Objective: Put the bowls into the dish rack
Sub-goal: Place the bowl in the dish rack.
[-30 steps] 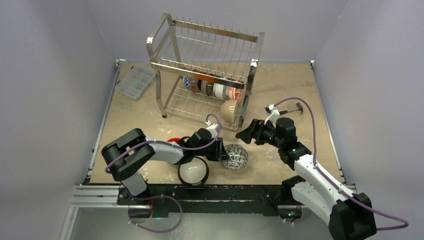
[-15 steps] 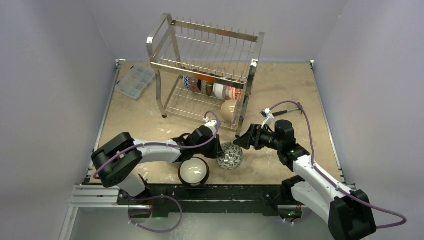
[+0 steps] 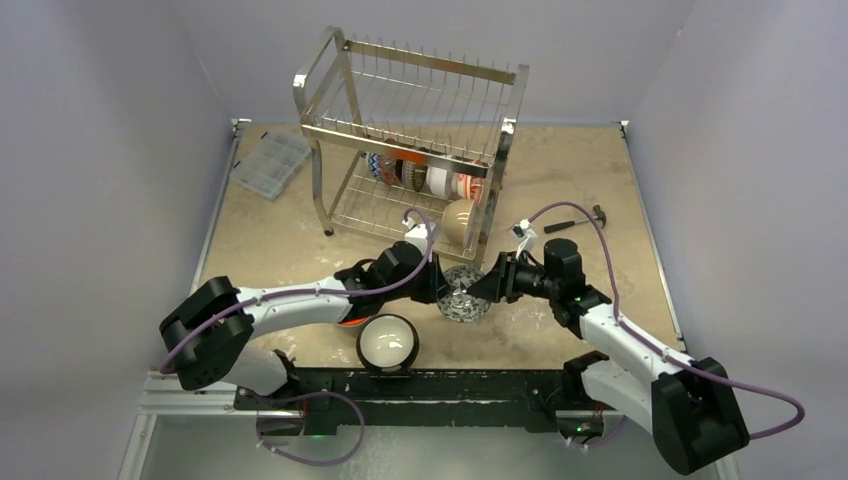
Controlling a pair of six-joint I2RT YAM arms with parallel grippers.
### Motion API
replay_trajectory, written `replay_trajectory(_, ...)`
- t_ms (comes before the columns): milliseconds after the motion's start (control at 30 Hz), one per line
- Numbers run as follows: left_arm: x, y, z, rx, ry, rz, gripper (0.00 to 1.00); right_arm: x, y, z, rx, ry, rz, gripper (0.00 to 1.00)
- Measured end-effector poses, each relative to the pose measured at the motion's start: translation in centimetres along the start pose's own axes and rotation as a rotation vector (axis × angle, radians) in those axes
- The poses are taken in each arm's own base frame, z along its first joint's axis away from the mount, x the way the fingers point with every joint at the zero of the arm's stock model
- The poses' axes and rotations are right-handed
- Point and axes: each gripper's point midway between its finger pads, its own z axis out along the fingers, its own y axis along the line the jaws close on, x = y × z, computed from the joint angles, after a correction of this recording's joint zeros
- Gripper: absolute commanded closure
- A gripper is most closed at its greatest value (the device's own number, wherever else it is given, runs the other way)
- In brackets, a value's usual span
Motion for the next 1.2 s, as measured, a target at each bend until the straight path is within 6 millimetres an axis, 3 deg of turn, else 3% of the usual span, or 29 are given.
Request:
replay_trajectory(100,-0.1,0.3,0.0,-0.022,-0.010,0.005,0.88,0.1,-0.8,0.2,0.033,0.007,0.000,0.77)
replay_trajectory(200,-0.2,0.2,0.0,-0.019,-0.015,0.001,0.65,0.2,-1.3,0.4,0.054,0.013,-0.022,0.90)
replay_trajectory(267,-1.1,-1.2,-0.2,0.032,-0.046,-0.020,0.49,0.8,-2.3,0.3,0.096,0.035,-0.019,0.99)
replay_trajectory(333,-2.3,-2.6,-0.8,0.079,-0.084,-0.017,0.35,1.3,-2.3,0.3,0.095,0.056,-0.006,1.00)
replay_trajectory(467,-2.9,-2.3,-1.3,0.072,-0.110,-0.025,0.16,0.5,-1.9,0.2,0.085,0.041,-0.027,1.00)
replay_trajectory(633,-1.6,-0.9,-1.2,0.037,-0.090,-0.036,0.10,0.0,-1.4,0.1,0.077,0.029,-0.052,1.00)
replay_trajectory(767,-1.5,-0.8,-1.2,0.053,-0.089,-0.057,0.07,0.2,-1.5,-0.1,0.085,0.040,-0.050,1.00)
replay_trajectory(1200,-4.3,-2.0,-3.6,0.254,-0.156,-0.186,0.04,-1.9,0.2,-0.6,0.056,-0.025,-0.118,1.00)
